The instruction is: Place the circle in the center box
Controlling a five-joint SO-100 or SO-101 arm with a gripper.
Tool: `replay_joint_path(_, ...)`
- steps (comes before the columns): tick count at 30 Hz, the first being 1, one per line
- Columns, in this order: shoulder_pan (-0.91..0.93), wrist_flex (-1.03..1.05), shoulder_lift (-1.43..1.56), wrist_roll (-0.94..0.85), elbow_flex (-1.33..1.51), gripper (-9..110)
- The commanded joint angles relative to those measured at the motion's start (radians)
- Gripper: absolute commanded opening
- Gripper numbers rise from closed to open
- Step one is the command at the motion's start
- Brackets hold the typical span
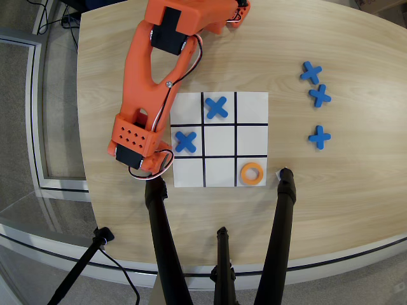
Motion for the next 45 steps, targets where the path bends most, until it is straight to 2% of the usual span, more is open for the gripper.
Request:
replay_joint_path(1, 0.008, 0.018, 0.003, -0.011, 0.015, 13)
replay_joint_path(13, 0.018, 0.057, 0.005, -0.025, 0.028, 4)
replay_joint_path(34, 0.014, 0.058, 0.020, -0.037, 0.063, 0)
replay_joint_path(45, 0.003, 0.137, 0.098, 0.072, -0.101, 0)
